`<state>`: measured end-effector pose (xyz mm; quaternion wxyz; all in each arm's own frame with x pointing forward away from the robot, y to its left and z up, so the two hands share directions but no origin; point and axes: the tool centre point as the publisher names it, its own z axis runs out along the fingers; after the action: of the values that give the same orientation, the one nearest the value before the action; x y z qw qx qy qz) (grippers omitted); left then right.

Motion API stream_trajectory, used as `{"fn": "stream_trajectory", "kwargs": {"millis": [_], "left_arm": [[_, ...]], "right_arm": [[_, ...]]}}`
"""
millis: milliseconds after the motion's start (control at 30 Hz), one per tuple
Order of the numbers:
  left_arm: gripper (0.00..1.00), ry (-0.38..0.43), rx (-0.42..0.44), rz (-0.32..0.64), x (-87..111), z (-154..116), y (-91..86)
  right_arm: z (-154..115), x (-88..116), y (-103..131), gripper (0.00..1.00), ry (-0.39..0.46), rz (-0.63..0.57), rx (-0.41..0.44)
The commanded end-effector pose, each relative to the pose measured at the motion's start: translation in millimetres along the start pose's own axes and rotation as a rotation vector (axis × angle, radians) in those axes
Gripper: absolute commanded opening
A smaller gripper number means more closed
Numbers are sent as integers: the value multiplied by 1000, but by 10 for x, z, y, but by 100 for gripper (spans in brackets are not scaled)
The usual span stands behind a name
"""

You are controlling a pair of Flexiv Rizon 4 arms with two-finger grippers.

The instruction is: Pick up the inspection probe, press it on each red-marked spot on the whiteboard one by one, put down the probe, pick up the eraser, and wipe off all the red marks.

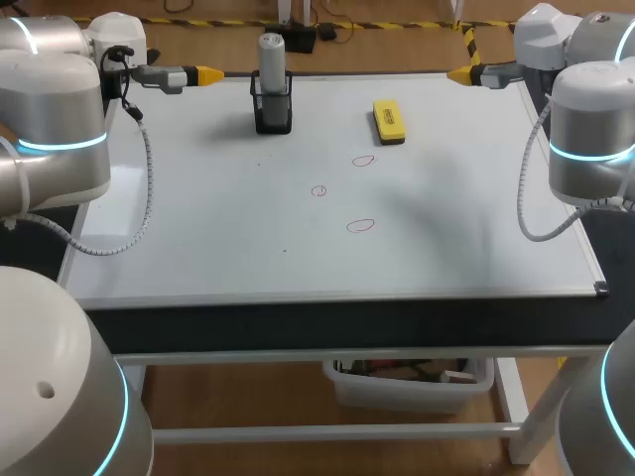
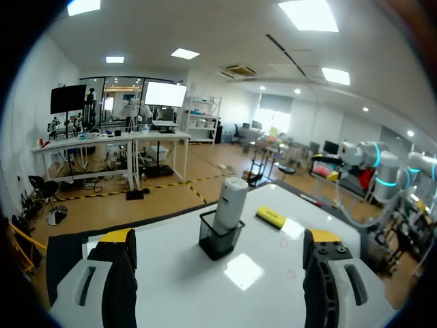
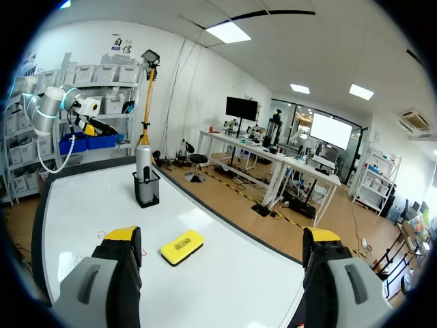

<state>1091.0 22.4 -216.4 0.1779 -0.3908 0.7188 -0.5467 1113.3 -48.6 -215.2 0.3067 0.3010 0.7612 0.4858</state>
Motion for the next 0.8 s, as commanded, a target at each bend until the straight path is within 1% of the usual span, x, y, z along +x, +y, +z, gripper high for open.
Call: {"fn": "stream_trajectory", "kwargs": {"millis": [33, 433, 467, 567, 633, 667, 733, 800], "left_arm": [[100, 2, 1, -1, -5, 4, 5], [100, 2, 1, -1, -5, 4, 5], [100, 0, -9, 19, -21, -22, 1], [100, 33, -21, 61, -18, -4, -22], [100, 98, -5, 91, -4, 69, -22], [100, 119, -13, 115, 1, 123, -11], [100, 207, -13, 172, 24, 232, 8], [100, 251, -16, 202, 32, 326, 19]], "right_arm": [[1, -4, -5, 100, 1, 0, -2], [1, -4, -5, 100, 1, 0, -2], [1, -4, -5, 100, 1, 0, -2], [1, -4, -5, 100, 1, 0, -2], [1, -4, -5, 100, 1, 0, -2], [1, -4, -5, 100, 1, 0, -2], [1, -4, -5, 100, 1, 0, -2], [1, -4, -5, 100, 1, 0, -2]]}}
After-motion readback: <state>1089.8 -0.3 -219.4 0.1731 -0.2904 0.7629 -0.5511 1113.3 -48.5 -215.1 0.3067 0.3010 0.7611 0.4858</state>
